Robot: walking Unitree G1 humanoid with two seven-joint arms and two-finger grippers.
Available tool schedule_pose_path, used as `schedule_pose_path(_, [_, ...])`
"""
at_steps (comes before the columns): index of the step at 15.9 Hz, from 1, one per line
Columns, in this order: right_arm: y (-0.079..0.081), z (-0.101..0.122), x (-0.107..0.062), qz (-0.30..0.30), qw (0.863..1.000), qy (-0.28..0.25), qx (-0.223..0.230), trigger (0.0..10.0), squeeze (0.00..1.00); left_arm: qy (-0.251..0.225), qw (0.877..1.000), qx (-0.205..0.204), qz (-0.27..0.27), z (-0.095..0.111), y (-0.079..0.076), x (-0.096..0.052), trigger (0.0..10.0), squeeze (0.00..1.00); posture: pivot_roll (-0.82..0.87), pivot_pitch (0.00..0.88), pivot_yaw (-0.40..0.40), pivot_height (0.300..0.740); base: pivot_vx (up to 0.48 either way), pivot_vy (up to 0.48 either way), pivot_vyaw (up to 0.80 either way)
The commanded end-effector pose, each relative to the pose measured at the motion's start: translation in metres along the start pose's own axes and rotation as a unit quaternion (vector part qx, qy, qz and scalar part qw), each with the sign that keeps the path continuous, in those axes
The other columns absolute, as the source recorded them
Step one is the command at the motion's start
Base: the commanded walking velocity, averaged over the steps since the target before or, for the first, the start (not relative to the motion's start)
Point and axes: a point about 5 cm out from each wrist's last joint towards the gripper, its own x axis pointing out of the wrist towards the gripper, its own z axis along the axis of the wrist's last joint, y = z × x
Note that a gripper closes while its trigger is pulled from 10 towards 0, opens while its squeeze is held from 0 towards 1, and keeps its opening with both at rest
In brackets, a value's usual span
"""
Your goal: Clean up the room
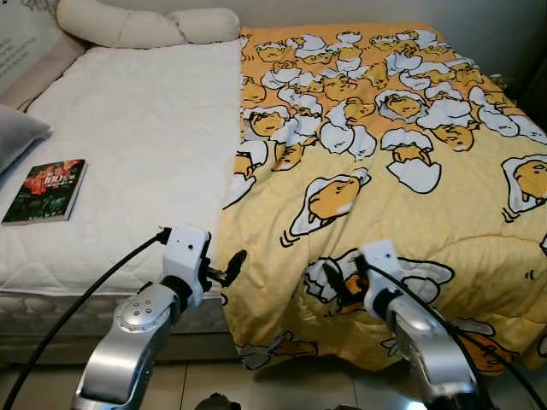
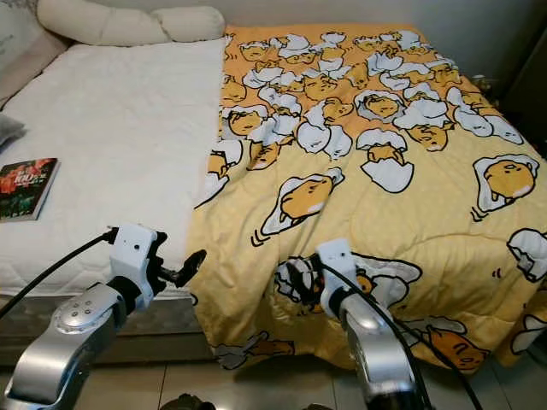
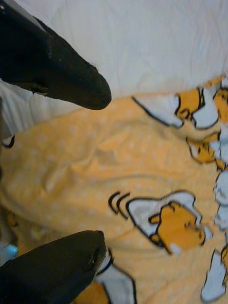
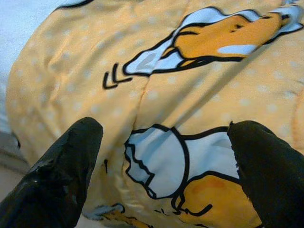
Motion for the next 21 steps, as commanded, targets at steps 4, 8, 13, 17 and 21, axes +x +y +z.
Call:
schedule_pose_path(4, [-0.008, 0.012, -0.009, -0.064, 0.997, -0.031, 0.034, 10.0, 0.0, -0.028, 0.998, -0.001, 0.051, 0.006, 0.009, 0.0, 10.0, 0.0, 0.0, 0.0, 0.061, 0.74, 0.0, 0.0, 0.0])
schedule_pose_path(8, [-0.009, 0.025, -0.009, -0.076, 0.994, -0.061, 0.039, 10.0, 0.0, -0.037, 0.996, -0.015, 0.075, 0.005, 0.014, -0.006, 10.0, 0.0, 0.0, 0.0, 0.046, 0.74, 0.0, 0.247, 0.0])
schedule_pose_path(13, [-0.008, 0.03, -0.01, -0.084, 0.994, -0.07, 0.012, 10.0, 0.0, -0.034, 0.993, -0.017, 0.108, -0.002, 0.023, -0.017, 10.0, 0.0, 0.01, 0.0, 0.024, 0.74, 0.0, 0.444, 0.0])
schedule_pose_path(17, [-0.002, 0.031, -0.009, -0.062, 0.996, -0.067, 0.024, 10.0, 0.0, -0.035, 0.993, -0.014, 0.108, -0.002, 0.024, -0.018, 10.0, 0.0, 0.01, 0.0, 0.025, 0.74, 0.0, 0.443, 0.0])
schedule_pose_path(21, [-0.002, 0.029, -0.006, -0.053, 0.996, -0.06, 0.039, 10.0, 0.0, -0.037, 0.994, -0.008, 0.104, 0.0, 0.023, -0.015, 10.0, 0.0, 0.02, 0.0, 0.022, 0.74, 0.0, 0.384, 0.0])
